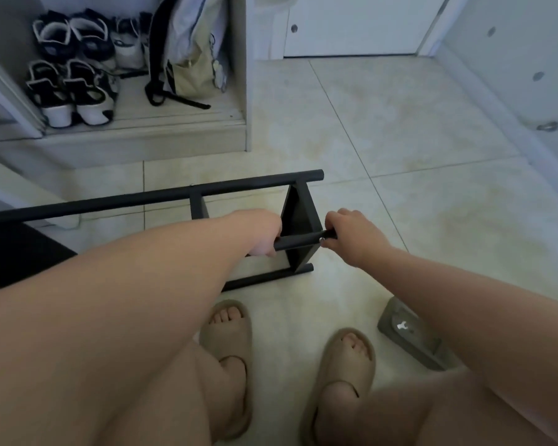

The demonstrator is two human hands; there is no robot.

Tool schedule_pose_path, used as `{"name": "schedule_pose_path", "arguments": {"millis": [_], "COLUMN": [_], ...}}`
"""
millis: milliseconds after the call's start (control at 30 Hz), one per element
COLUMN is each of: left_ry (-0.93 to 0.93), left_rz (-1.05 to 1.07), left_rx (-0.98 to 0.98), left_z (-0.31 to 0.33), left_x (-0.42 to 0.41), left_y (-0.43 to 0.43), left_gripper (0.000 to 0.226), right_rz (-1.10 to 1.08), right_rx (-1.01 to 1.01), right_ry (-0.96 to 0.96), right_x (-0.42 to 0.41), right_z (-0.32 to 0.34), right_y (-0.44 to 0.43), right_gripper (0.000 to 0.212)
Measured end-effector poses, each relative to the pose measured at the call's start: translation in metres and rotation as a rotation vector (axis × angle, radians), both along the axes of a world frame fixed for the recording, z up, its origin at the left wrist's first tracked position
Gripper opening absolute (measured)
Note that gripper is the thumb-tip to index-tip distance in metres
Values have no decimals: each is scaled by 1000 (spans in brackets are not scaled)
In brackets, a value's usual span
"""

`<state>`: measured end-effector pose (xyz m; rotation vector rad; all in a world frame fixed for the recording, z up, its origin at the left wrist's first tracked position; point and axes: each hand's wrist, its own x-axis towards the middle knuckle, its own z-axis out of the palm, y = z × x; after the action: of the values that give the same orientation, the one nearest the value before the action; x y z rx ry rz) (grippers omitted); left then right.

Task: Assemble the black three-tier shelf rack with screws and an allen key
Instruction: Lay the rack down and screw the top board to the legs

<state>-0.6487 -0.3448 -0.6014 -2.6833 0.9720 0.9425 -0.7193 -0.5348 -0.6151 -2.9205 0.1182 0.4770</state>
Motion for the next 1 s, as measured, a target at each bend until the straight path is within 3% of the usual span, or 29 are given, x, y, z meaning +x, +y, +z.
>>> {"name": "schedule_pose_path", "arguments": {"millis": [233, 433, 700, 867, 1000], "left_ry": [17, 104, 165, 169, 178], "left_rz": [-63, 116, 87, 50, 60], "left_rx": [86, 37, 94, 156, 164], "left_z": [7, 2, 18, 17, 16], "left_x": [-63, -138, -202, -225, -230], "left_y": [7, 33, 70, 84, 86], "left_gripper": [21, 39, 35, 33, 34], "right_rz": [-153, -279, -228, -185, -144], "right_rx": [80, 142, 158, 78, -47], "right_ry": [62, 104, 160, 149, 103], "right_x": [-73, -146, -230, -259, -262], "right_z": [1, 1, 11, 8, 3], "right_y": [24, 49, 98, 126, 127], "right_gripper": [26, 31, 39, 69, 117]}}
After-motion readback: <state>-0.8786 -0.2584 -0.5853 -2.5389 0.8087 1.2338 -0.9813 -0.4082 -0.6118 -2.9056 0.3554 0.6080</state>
